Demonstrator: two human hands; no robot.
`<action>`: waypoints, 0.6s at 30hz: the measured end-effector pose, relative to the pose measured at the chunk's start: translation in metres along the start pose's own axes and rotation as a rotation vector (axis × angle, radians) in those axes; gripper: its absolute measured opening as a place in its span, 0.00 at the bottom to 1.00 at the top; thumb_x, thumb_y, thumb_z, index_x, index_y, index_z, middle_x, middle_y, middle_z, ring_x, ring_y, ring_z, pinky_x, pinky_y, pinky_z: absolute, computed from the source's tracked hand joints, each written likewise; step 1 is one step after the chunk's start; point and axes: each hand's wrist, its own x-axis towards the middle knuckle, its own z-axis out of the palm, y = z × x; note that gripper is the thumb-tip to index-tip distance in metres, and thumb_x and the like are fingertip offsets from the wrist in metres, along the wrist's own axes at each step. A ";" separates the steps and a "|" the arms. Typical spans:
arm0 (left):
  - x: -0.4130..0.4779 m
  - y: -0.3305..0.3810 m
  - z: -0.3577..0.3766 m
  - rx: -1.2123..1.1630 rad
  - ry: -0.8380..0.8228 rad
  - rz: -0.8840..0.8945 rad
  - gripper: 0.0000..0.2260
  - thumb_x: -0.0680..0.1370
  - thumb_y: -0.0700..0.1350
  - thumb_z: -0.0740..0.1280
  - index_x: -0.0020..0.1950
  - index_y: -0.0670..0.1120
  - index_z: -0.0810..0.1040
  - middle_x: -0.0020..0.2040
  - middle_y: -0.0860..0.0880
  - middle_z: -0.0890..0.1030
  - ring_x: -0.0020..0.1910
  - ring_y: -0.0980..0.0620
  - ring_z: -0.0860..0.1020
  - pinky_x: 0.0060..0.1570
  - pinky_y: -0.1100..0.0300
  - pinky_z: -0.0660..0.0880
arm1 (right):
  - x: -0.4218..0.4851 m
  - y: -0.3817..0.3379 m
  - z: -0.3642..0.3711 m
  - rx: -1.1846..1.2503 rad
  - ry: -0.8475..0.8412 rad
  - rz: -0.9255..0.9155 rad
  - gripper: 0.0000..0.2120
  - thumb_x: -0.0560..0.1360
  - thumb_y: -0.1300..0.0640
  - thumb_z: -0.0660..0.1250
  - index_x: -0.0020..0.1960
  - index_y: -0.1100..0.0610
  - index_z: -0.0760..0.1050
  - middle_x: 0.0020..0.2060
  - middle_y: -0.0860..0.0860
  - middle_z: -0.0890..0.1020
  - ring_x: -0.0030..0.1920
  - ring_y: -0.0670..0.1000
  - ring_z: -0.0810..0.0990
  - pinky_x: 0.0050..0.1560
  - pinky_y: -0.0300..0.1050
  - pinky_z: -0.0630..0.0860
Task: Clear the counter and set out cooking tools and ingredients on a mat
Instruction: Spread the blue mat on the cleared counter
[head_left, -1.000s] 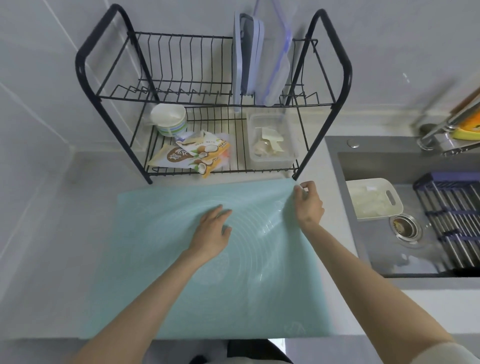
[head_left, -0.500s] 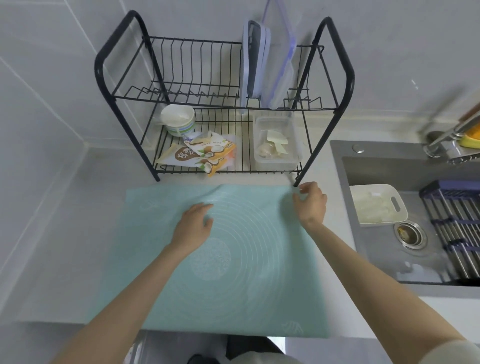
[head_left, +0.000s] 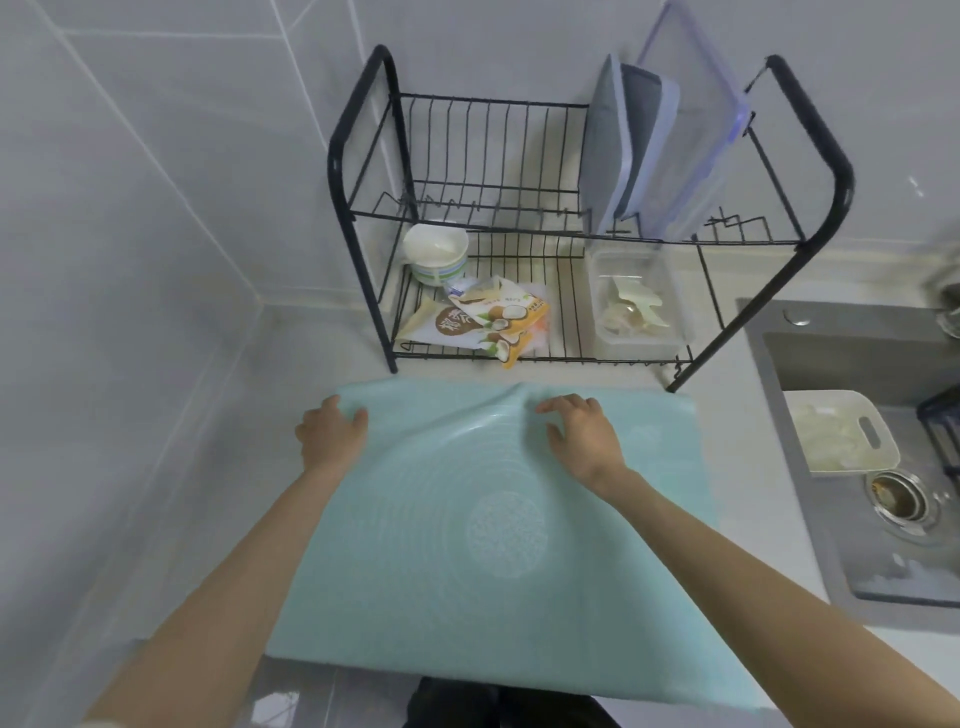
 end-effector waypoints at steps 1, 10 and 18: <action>0.009 -0.003 -0.001 0.011 -0.016 -0.016 0.25 0.79 0.52 0.61 0.73 0.42 0.64 0.67 0.35 0.69 0.67 0.36 0.65 0.63 0.52 0.63 | 0.002 -0.008 0.004 -0.023 -0.025 -0.013 0.17 0.77 0.62 0.59 0.65 0.54 0.73 0.64 0.52 0.74 0.62 0.56 0.68 0.60 0.50 0.70; 0.045 0.003 -0.005 -0.024 -0.058 -0.159 0.28 0.76 0.59 0.63 0.66 0.39 0.70 0.67 0.36 0.65 0.66 0.37 0.64 0.62 0.49 0.66 | 0.013 -0.063 0.032 -0.175 -0.171 -0.070 0.19 0.78 0.60 0.57 0.68 0.50 0.70 0.67 0.49 0.71 0.67 0.54 0.64 0.63 0.46 0.63; 0.065 -0.003 -0.007 -0.366 -0.043 0.034 0.10 0.78 0.48 0.64 0.38 0.47 0.68 0.37 0.48 0.74 0.42 0.46 0.73 0.48 0.53 0.69 | 0.013 -0.092 0.041 -0.365 -0.216 -0.039 0.22 0.78 0.59 0.57 0.72 0.47 0.66 0.67 0.52 0.69 0.63 0.57 0.64 0.62 0.47 0.63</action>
